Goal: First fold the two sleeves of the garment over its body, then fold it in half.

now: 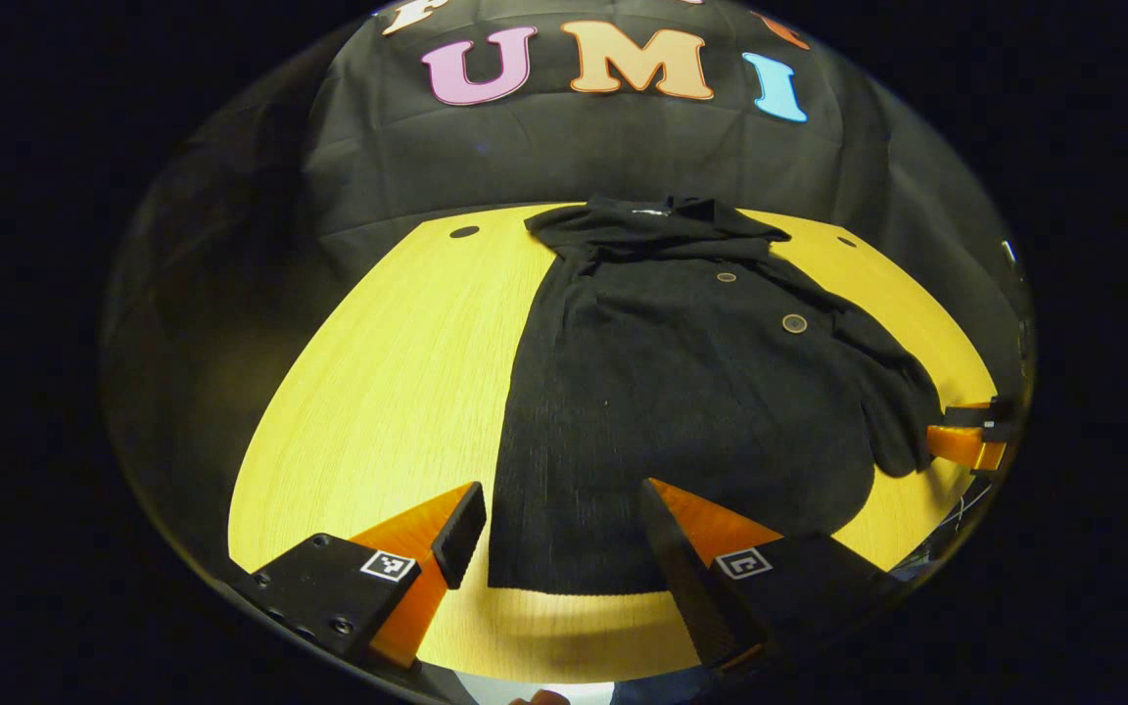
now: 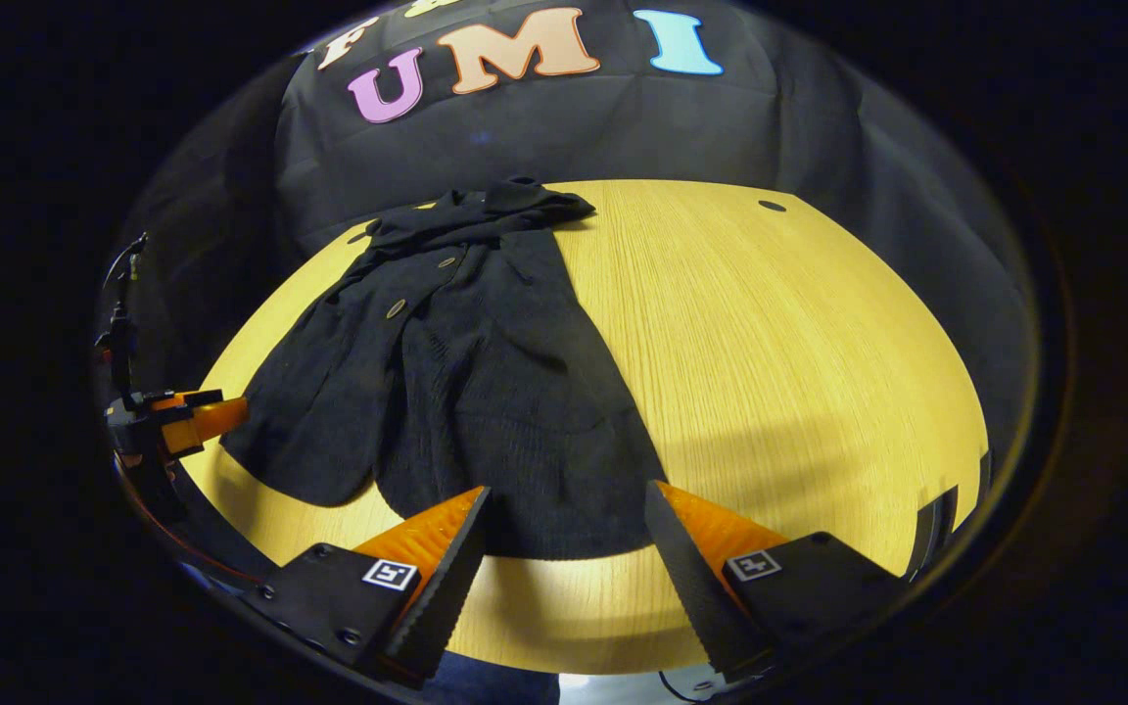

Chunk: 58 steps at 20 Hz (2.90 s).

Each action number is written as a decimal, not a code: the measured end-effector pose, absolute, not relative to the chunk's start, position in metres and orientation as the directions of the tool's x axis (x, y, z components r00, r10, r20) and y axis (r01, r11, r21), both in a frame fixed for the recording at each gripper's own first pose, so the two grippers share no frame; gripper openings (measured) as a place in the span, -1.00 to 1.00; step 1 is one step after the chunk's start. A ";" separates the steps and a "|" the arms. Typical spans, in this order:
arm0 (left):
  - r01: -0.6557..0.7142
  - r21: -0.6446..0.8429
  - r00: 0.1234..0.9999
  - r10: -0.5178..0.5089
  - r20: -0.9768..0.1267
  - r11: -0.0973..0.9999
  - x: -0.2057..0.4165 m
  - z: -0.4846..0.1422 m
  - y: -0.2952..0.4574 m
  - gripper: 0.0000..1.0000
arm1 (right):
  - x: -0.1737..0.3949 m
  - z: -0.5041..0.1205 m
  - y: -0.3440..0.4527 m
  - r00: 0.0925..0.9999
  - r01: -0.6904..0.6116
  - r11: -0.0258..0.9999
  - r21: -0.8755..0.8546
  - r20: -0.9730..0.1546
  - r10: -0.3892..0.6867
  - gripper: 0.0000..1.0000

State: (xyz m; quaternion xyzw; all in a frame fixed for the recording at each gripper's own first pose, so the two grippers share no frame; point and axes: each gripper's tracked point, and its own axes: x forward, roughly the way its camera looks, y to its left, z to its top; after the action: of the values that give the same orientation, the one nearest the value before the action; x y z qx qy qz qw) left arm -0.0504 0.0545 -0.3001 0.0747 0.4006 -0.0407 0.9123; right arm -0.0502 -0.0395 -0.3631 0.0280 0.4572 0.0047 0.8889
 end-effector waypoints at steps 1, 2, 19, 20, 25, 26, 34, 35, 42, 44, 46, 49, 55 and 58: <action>0.147 0.109 0.671 -0.018 -0.741 0.983 -0.054 -0.301 0.055 0.90 | -0.050 -0.365 -0.040 0.582 0.019 0.999 0.040 -0.813 0.022 0.86; 0.159 0.114 0.666 -0.021 -0.745 0.981 -0.059 -0.303 0.055 0.89 | -0.049 -0.365 -0.040 0.583 0.018 1.000 0.025 -0.812 0.010 0.86; 0.144 0.036 0.684 -0.073 -0.726 0.989 -0.074 -0.315 0.048 0.85 | -0.049 -0.370 -0.027 0.626 0.057 0.998 -0.007 -0.779 -0.042 0.62; 0.151 0.031 0.683 -0.082 -0.726 0.988 -0.075 -0.316 0.047 0.84 | -0.049 -0.370 -0.024 0.626 0.051 0.999 -0.009 -0.779 -0.039 0.42; 0.192 0.007 0.669 -0.126 -0.733 0.981 -0.075 -0.317 0.032 0.29 | -0.049 -0.370 -0.018 0.613 0.021 1.000 -0.015 -0.790 -0.025 0.01; 0.199 -0.001 0.666 -0.136 -0.734 0.980 -0.075 -0.318 0.029 0.07 | -0.050 -0.371 -0.017 0.606 0.012 1.000 -0.020 -0.795 -0.023 -0.12; 0.183 -0.084 0.648 -0.185 -0.739 0.979 -0.074 -0.317 0.021 -0.99 | -0.051 -0.367 -0.005 0.586 -0.015 0.995 -0.098 -0.807 -0.071 -0.79; 0.183 -0.092 0.647 -0.190 -0.738 0.979 -0.074 -0.317 0.021 -1.00 | -0.051 -0.367 -0.004 0.587 -0.012 0.993 -0.114 -0.805 -0.086 -0.87; 0.236 -0.090 0.631 -0.223 -0.743 0.968 -0.071 -0.315 0.022 -1.00 | -0.047 -0.365 0.009 0.598 0.061 0.996 -0.063 -0.797 -0.087 -0.95; 0.223 -0.132 0.626 -0.246 -0.740 0.966 -0.067 -0.310 0.021 -1.00 | -0.043 -0.352 0.013 0.623 0.069 0.996 -0.047 -0.778 -0.080 -0.95; 0.209 -0.171 0.645 -0.267 -0.716 0.963 -0.057 -0.293 0.018 -1.00 | -0.036 -0.334 0.014 0.658 0.080 0.996 -0.044 -0.748 -0.086 -0.95; 0.224 -0.166 0.695 -0.277 -0.663 0.960 -0.029 -0.260 0.019 -1.00 | -0.017 -0.297 0.016 0.716 0.081 0.996 -0.027 -0.694 -0.077 -0.95; 0.273 -0.126 0.795 -0.297 -0.529 0.954 0.025 -0.184 0.015 -1.00 | 0.030 -0.227 0.023 0.804 0.023 0.999 -0.036 -0.593 -0.040 -0.95; 0.267 -0.123 0.816 -0.292 -0.499 0.956 0.048 -0.163 0.014 -1.00 | 0.058 -0.192 0.030 0.843 -0.012 0.999 -0.033 -0.538 -0.008 -0.95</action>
State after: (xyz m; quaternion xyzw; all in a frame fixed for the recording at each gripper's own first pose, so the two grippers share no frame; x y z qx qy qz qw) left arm 0.0475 0.0135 -0.1634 -0.0238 0.2653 -0.1466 0.9526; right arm 0.0576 0.0305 -0.1921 -0.0176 0.2803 0.0010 0.9597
